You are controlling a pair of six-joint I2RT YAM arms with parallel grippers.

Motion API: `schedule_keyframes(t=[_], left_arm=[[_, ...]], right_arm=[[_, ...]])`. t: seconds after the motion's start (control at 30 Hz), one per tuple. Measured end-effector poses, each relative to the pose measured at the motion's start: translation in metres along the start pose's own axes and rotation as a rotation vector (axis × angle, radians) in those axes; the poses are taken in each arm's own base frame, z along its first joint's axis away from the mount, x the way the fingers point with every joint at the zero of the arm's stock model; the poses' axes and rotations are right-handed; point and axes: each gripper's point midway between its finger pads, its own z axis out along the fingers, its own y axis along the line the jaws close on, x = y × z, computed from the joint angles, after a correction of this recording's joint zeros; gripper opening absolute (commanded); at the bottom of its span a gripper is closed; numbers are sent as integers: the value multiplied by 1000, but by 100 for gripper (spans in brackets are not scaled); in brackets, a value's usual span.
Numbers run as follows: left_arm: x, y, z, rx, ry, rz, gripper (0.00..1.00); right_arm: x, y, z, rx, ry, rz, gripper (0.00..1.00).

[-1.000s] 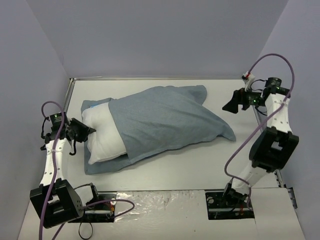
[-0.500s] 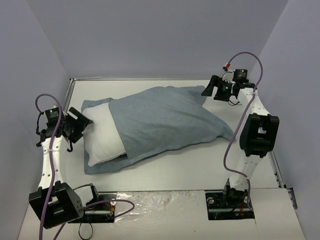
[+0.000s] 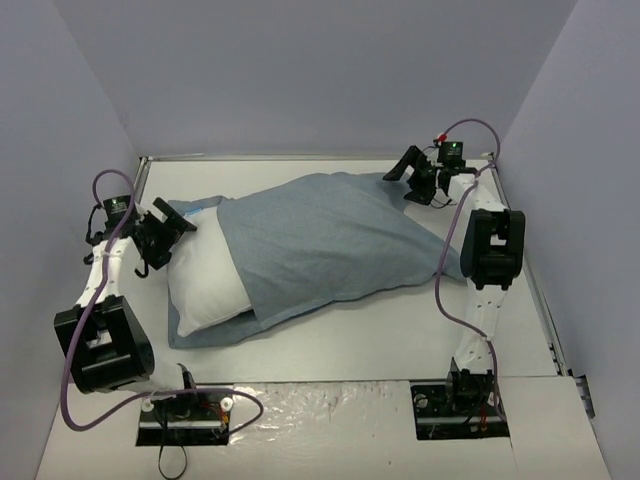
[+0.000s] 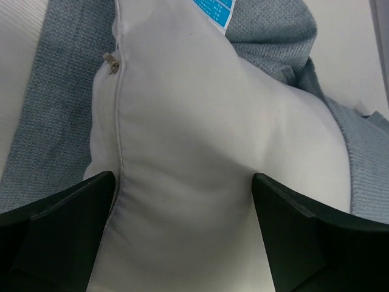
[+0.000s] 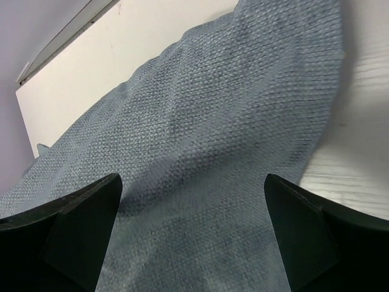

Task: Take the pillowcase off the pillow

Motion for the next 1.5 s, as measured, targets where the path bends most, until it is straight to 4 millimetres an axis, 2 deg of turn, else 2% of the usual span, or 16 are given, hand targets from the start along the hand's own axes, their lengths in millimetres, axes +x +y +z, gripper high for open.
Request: schedule_keyframes(t=[0.13,0.2,0.23,0.27,0.3,0.33,0.4,0.43,0.47,0.5,0.6,0.7,1.0,1.1,1.33,1.5], left_arm=[[16,-1,18,3,74,36,100],[19,-8,21,29,84,53,84],[20,-13,22,55,86,60,67],[20,-17,23,69,85,56,58],[21,-21,24,94,84,58,51],[22,-24,25,117,86,52,44],[25,-29,26,151,93,36,25],[26,-32,26,169,96,28,17],[25,-35,25,185,95,22,10],[24,-39,24,200,92,18,3],[17,-51,16,241,62,9,2],[7,-66,5,290,15,-10,2],[-12,-104,-32,420,-87,-40,2],[-24,-117,-47,452,-134,-49,2],[-62,-163,-97,539,-247,-39,2],[-81,-196,-139,606,-309,-5,2]], right_arm=[[11,5,18,0,15,39,100],[14,6,24,3,17,56,99],[17,7,28,5,19,58,93],[18,6,30,7,19,63,87],[20,5,32,13,19,68,76],[21,6,34,12,18,71,53],[22,10,37,-10,12,72,26],[22,13,38,-24,11,73,4],[22,15,39,-39,7,71,0],[22,17,38,-51,7,75,0],[24,16,30,-61,3,61,0],[17,15,6,-69,-18,5,0],[-17,40,-128,-37,-211,-445,0],[-20,31,-157,31,-272,-550,0],[-3,-26,-167,228,-241,-657,0],[5,-46,-167,299,-203,-709,0]])
